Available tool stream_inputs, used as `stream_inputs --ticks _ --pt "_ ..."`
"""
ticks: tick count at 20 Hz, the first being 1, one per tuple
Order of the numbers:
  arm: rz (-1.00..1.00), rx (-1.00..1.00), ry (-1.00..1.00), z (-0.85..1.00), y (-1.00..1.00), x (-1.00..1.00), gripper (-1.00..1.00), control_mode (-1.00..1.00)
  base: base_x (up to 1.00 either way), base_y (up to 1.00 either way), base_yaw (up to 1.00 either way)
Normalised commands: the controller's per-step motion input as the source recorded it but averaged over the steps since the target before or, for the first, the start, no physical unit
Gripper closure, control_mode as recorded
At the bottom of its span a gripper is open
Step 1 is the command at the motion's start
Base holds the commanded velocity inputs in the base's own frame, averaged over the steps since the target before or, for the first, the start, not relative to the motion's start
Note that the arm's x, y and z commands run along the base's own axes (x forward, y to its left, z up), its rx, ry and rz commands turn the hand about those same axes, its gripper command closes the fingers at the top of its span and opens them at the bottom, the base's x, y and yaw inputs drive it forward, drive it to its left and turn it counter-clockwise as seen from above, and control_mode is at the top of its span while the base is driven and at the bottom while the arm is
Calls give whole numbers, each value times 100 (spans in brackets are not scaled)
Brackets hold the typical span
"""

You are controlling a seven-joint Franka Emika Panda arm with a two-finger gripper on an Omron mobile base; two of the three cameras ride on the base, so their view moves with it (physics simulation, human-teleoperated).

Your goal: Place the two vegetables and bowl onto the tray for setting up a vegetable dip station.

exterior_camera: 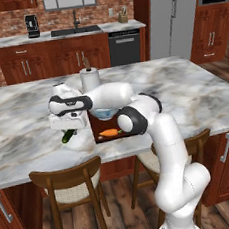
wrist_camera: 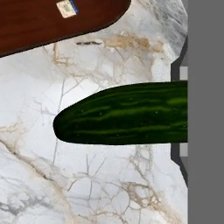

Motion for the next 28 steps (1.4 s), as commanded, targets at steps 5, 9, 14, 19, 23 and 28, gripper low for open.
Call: stream_inputs --ticks 5,9,14,19,23,28 --pt "-16 -4 3 20 -15 -24 100 -100 0 0 0" --pt "-21 -6 4 15 -22 -28 100 -100 0 0 0" --pt "-21 -7 0 15 -23 -29 100 -100 0 0 0" --pt "-20 -11 0 15 -24 -30 100 -100 0 0 0" --pt "-22 -12 0 14 -25 -32 100 -100 0 0 0" --pt "-25 -11 0 14 -26 -25 100 -100 0 0 0"
